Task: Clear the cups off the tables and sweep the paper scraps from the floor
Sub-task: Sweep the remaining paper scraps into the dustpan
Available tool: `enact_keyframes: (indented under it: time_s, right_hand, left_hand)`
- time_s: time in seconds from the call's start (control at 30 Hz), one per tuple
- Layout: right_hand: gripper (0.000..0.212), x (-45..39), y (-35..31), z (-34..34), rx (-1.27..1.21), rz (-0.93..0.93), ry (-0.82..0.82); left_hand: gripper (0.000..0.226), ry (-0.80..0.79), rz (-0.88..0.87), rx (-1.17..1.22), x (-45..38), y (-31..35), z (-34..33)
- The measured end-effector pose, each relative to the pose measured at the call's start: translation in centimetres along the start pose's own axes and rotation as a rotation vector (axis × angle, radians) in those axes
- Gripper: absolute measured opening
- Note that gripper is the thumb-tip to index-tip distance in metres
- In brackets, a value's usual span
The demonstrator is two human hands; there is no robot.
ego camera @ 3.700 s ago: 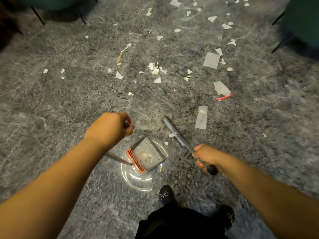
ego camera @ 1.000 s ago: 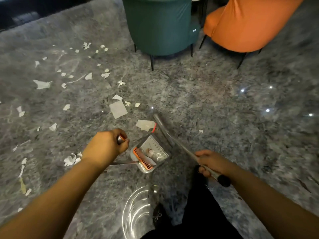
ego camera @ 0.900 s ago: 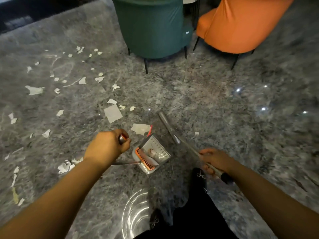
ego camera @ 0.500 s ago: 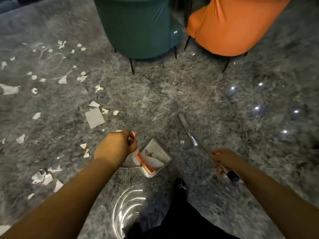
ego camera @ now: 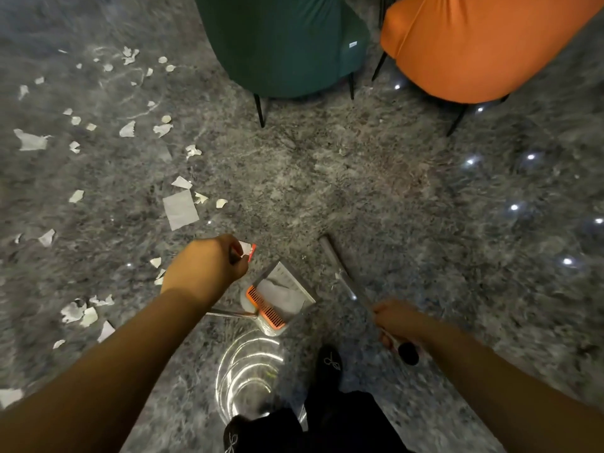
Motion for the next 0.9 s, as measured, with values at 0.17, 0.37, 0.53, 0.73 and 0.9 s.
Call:
enact_keyframes:
  time_s: [0.17,0.37,0.53,0.73,0.9]
  right_hand:
    - [0.021,1.1,-1.0,-2.8,0.121,0.036,-0.137]
    - [0.021,2.6,-2.8,-5.4,0.157,0.086,-0.242]
    - [0.017,4.3,-4.3,-7.4,0.158,0.126,-0.222]
    - [0.03,4.6,-8.8,-10.8,0.044,0.189,-0.155]
    - [0.032,3.8,-12.1,-13.9,-0.001,0.207,-0.123]
  left_hand:
    - [0.018,-0.002,0.006,0.002,1.5,0.2,-0.6]
    - [0.021,0.034,0.056,0.078,3.7,-2.6,-0.5]
    - [0.013,0.144,0.219,0.152,6.4,-8.3,1.1]
    - [0.009,0.256,0.336,0.171,9.3,-14.6,4.6]
    - [0.012,0.267,0.364,0.196,11.1,-18.5,7.0]
Point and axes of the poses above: each hand's wrist, its own x-axis away from the middle knuckle, its own z-axis out of the back of the hand, y = z × x, the point moved 2 cm from there along -x, towards the middle knuckle, and after that the axes turned 3 degrees about z, right-handed, at the moved point
